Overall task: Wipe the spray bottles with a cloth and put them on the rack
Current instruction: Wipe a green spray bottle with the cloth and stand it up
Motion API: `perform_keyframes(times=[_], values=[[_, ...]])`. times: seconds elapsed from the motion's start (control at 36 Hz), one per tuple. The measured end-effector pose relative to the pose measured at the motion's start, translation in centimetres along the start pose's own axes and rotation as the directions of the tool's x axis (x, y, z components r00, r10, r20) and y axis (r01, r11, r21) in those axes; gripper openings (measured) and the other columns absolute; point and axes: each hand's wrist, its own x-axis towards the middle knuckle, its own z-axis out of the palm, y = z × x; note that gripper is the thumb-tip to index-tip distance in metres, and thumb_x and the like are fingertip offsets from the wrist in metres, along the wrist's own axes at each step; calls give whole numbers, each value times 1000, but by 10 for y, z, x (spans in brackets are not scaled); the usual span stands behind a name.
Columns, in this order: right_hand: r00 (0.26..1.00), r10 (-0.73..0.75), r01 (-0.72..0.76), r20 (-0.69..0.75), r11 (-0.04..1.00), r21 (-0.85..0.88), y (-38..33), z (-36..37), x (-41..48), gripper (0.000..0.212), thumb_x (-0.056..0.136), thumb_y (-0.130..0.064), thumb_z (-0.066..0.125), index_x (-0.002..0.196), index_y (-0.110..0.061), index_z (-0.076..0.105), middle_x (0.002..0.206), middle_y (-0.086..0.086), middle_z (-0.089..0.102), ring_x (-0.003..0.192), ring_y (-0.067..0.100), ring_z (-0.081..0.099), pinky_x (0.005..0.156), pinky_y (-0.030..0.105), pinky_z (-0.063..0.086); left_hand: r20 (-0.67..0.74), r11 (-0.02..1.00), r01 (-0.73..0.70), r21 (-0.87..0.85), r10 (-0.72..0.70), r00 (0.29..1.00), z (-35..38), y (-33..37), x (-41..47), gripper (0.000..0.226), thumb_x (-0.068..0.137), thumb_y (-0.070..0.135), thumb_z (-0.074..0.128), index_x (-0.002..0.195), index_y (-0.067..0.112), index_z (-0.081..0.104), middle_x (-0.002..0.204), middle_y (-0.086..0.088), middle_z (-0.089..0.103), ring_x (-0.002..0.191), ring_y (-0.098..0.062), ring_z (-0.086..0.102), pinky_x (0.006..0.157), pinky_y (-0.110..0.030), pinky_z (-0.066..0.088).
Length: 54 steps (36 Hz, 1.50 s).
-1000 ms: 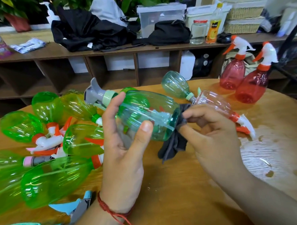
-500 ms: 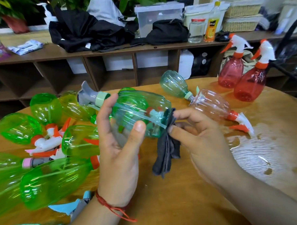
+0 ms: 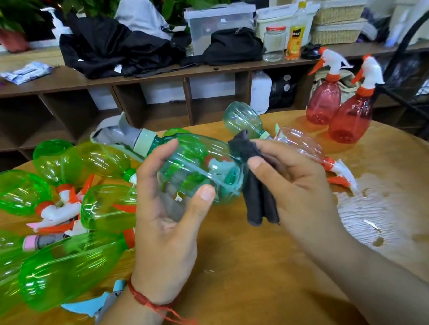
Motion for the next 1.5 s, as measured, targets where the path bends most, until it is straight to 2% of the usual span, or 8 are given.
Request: perform_keyframes(times=[0.14,0.31,0.36,0.69,0.94,1.06,1.22,1.5], values=[[874,415,-485,254,780,395,-8,3,4,31,106,-11,55,131,-13,72,124,13,76,102,23,73,72,29,60,-7,990,45,-135,-46,999,2,3,1,64,91,14,71,148,35,50,157,-21,42,142,-50,47,112,-77,39],[785,500,-619,365,645,449,-5,9,0,33,104,-9,57,134,-1,67,134,21,70,130,37,64,106,42,52,12,998,-37,-56,38,999,3,6,3,62,94,5,69,146,28,45,151,-16,48,136,-38,57,111,-60,49],[760,521,-650,388,634,420,-5,10,0,31,104,-11,58,131,-1,69,130,20,72,119,32,70,96,36,58,34,997,-83,8,82,996,5,4,2,63,94,-2,71,144,26,44,148,-10,50,134,-28,58,109,-45,51],[599,634,-791,489,373,485,-26,7,-2,24,66,-13,79,87,-3,84,97,13,78,73,15,75,66,28,66,35,939,-210,274,209,977,-22,-5,10,71,93,3,73,143,50,51,143,-6,40,138,-32,51,112,-61,49],[867,452,-489,209,693,529,-20,-13,15,18,99,-18,58,106,-13,75,89,4,74,71,11,71,54,20,55,136,968,-10,251,-25,990,-14,-6,4,62,97,21,74,146,52,52,153,1,48,146,-33,48,111,-52,52],[942,333,-327,47,873,362,-9,-13,16,26,92,-17,67,115,-19,79,110,9,79,93,19,75,74,30,62,237,968,113,224,-166,957,-11,-1,4,66,98,23,68,156,41,43,158,20,49,144,-10,52,109,-25,50],[968,246,-249,45,934,257,-5,-7,10,33,91,-11,70,123,-9,75,116,8,79,110,27,75,93,35,60,104,962,272,33,-274,956,-5,-6,2,82,86,27,81,155,36,38,147,-7,63,132,-32,64,106,-57,53],[998,54,-57,41,995,80,3,-5,6,30,85,-6,79,107,-26,80,113,-6,80,113,12,74,101,27,57,86,889,457,10,-456,886,-2,-11,5,78,82,31,91,150,30,53,137,2,72,126,-20,70,99,-37,60]])
